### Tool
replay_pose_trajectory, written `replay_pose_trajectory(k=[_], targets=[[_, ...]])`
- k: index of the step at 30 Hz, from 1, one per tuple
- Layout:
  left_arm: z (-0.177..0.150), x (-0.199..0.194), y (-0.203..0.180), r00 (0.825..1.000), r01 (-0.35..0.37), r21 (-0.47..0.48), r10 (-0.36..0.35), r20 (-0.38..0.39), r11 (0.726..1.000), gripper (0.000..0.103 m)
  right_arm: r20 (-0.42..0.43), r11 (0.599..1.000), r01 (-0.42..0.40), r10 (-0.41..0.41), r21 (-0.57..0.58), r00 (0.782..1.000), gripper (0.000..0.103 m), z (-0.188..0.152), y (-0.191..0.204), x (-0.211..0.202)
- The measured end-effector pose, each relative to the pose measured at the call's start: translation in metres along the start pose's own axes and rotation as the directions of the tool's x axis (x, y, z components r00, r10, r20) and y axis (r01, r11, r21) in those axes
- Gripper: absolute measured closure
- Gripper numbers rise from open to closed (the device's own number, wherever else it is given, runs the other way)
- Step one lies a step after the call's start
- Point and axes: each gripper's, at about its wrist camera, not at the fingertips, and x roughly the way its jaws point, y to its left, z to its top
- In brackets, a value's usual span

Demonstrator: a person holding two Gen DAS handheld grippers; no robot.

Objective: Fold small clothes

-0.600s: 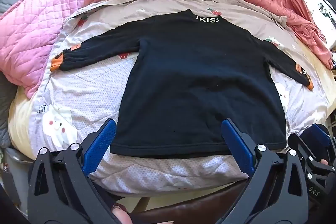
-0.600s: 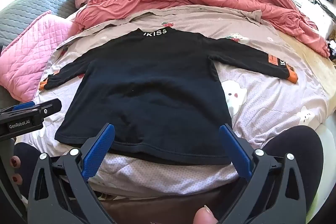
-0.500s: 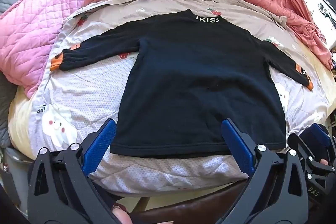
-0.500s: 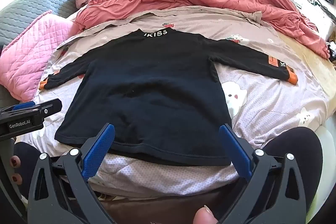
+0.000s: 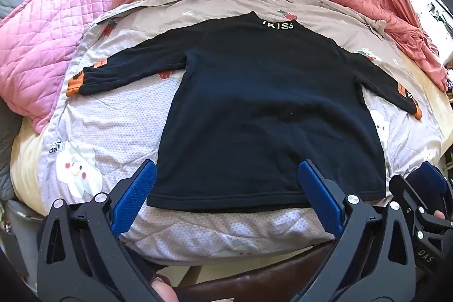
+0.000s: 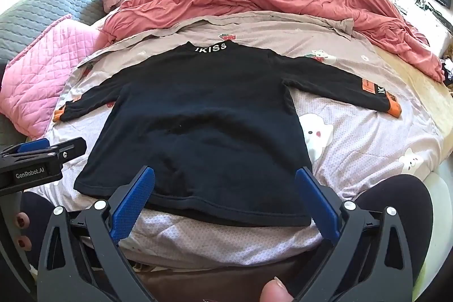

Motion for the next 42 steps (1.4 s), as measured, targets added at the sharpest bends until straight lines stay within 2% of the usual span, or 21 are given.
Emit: replay_pose_trajectory(k=[42], targets=[[-0.005,-0.002,-0.011,1.0,0.002,0.013,-0.002,0.002,1.0,0.009,0.012,1.0,0.016,-0.016,0.014,1.0,0.004,0.005,-0.004,-0.001]])
